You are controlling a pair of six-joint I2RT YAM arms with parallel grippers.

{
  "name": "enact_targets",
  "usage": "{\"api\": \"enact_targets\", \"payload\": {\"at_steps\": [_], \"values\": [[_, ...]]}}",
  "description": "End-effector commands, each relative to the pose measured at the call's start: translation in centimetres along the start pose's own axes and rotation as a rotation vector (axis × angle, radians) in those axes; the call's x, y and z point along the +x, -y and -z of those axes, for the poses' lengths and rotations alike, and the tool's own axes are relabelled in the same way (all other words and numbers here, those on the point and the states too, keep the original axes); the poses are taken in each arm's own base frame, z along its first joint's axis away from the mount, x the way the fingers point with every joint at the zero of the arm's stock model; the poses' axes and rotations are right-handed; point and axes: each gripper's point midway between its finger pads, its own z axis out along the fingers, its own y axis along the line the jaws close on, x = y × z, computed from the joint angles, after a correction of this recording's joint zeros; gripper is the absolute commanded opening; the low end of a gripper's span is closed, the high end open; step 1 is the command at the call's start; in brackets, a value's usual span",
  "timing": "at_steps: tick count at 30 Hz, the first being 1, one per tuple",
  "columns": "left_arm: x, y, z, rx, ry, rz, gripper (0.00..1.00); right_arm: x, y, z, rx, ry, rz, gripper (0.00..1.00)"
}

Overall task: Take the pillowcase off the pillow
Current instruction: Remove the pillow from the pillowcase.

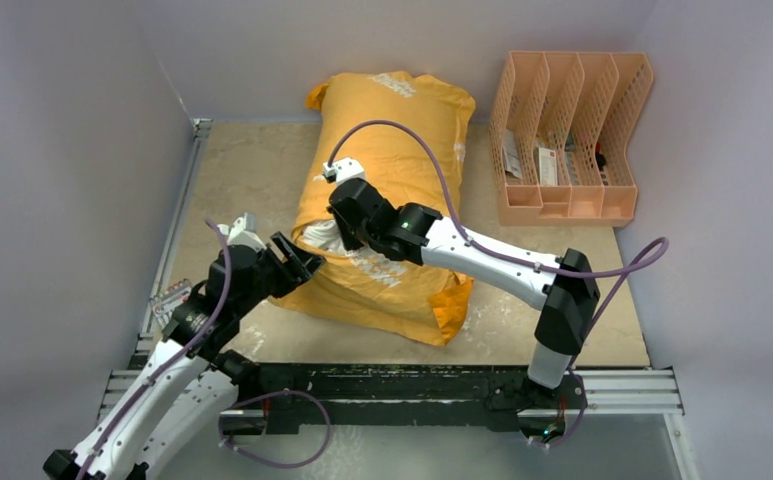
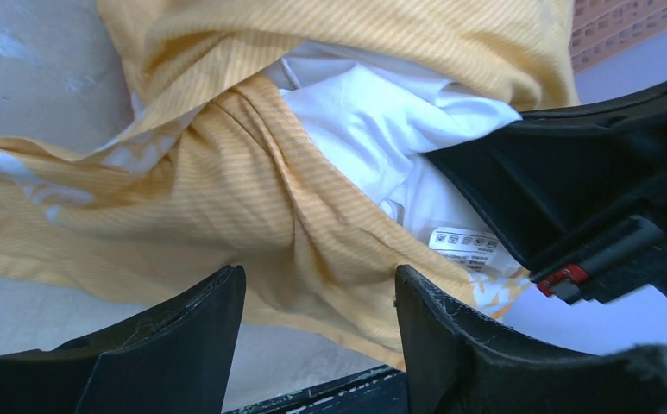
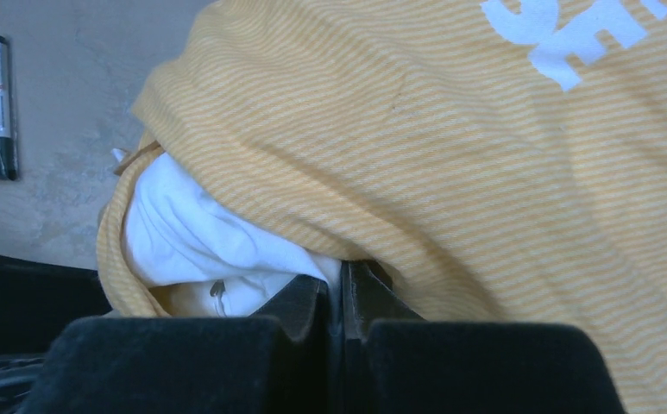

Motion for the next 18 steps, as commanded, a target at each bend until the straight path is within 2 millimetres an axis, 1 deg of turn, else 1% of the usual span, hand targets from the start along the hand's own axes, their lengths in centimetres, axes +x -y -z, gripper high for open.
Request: {"api": "enact_targets", "payload": {"at_steps": [1, 2, 3, 6, 7, 8, 11, 15, 17, 18], "values": [[0.3, 3.1, -1.5, 0.163, -0.009, 0.087, 0.62, -5.1, 0.9, 2.3, 0.007, 0.134, -0.075, 0.0], [0.4, 3.2, -1.9, 0.176, -0.009, 0.105, 0.58, -5.2, 0.8, 2.5, 0.004, 0.137, -0.079, 0.0], [0.6, 2.9, -2.3, 0.171, -0.013, 0.12, 0.48, -5.3, 0.8, 2.6, -0.001, 0.141, -0.082, 0.0], [1.2, 1.2, -2.8, 0.095, -0.017, 0.14, 0.13, -5.8, 0.8, 2.9, -0.003, 0.151, -0.082, 0.0], [1.4, 0.7, -2.6, 0.079, -0.022, 0.141, 0.05, -6.1, 1.0, 3.1, 0.002, 0.156, -0.083, 0.0], [1.0, 0.1, -2.4, 0.052, 0.004, 0.141, 0.0, -6.4, 1.2, 3.1, 0.005, 0.159, -0.084, 0.0], [1.3, -2.3, -1.5, -0.038, 0.022, 0.134, 0.0, -8.3, 1.9, 3.6, -0.016, 0.192, -0.113, 0.0], [3.0, -6.4, -0.6, -0.18, 0.0, 0.162, 0.0, -12.2, 2.1, 5.3, -0.095, 0.261, -0.159, 0.0], [3.5, -7.9, -0.2, -0.228, 0.011, 0.181, 0.0, -14.0, 2.6, 6.2, -0.099, 0.302, -0.176, 0.0], [3.4, -8.4, 0.1, -0.239, 0.026, 0.19, 0.0, -14.8, 3.0, 6.6, -0.097, 0.319, -0.184, 0.0]]}}
